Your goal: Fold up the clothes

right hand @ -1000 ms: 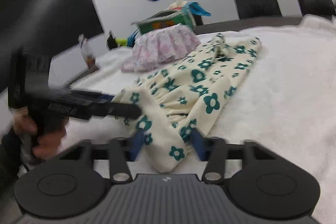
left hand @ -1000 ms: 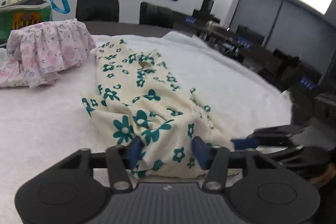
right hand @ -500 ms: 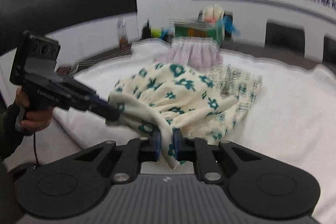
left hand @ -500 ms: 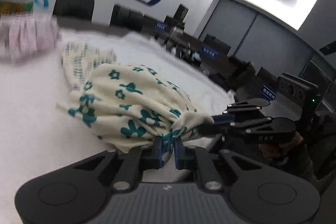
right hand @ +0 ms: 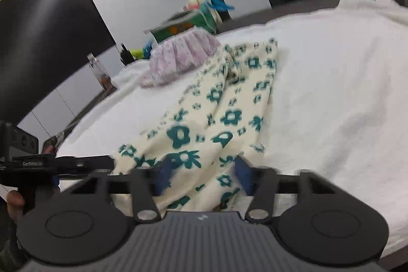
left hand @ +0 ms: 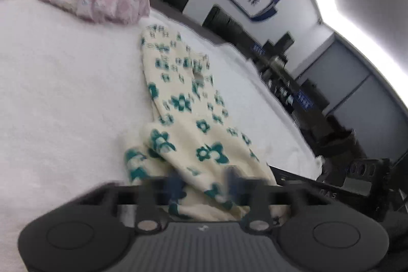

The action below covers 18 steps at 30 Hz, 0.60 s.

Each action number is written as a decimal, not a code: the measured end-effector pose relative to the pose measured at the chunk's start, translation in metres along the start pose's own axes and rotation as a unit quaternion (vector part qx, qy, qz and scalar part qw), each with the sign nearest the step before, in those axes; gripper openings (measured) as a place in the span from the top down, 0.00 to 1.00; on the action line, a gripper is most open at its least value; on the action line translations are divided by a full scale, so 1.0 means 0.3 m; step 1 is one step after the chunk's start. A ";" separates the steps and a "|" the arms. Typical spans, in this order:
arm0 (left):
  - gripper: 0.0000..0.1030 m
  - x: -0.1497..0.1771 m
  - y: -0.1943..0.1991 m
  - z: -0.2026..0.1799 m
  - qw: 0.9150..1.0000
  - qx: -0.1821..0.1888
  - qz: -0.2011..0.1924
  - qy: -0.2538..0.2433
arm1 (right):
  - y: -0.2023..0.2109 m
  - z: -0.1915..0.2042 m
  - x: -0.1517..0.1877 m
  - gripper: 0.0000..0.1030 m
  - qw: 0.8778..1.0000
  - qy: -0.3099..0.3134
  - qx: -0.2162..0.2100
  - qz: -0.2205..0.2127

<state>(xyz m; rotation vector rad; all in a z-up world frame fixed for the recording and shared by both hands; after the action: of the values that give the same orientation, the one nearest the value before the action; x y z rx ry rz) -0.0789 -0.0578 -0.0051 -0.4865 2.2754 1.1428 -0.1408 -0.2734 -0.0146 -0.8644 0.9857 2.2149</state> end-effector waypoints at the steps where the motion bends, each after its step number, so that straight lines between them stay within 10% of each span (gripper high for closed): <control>1: 0.88 -0.001 0.021 -0.016 1.000 0.000 -0.017 -0.014 | -0.009 0.015 0.011 0.94 1.000 0.007 -0.009 0.003; 7: 0.90 -0.031 0.152 -0.150 0.988 0.022 -0.100 -0.117 | 0.040 0.103 0.004 0.97 0.995 0.061 -0.073 -0.035; 13: 0.88 -0.056 -0.041 -0.081 0.995 0.065 -0.019 -0.068 | -0.003 0.025 -0.035 0.94 0.997 0.034 -0.054 -0.033; 18: 0.42 -0.024 -0.007 -0.005 0.996 0.072 -0.041 -0.034 | 0.022 -0.039 -0.009 0.63 0.999 0.030 0.001 -0.040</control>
<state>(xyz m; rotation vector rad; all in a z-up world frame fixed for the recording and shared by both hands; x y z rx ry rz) -0.0726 -0.0597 -0.0011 -0.4738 2.2387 0.9322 -0.1398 -0.2870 -0.0159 -0.9581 0.9639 2.1313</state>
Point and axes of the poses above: each gripper's, at about its wrist camera, not at the fingertips, and y roughly against the way its jaws point, z to its left, x to its underside, the point moved 4 cm from there along -y, roughly the way its jaws point, and after that the axes turned 11 degrees about -x, right-handed, at the moved point
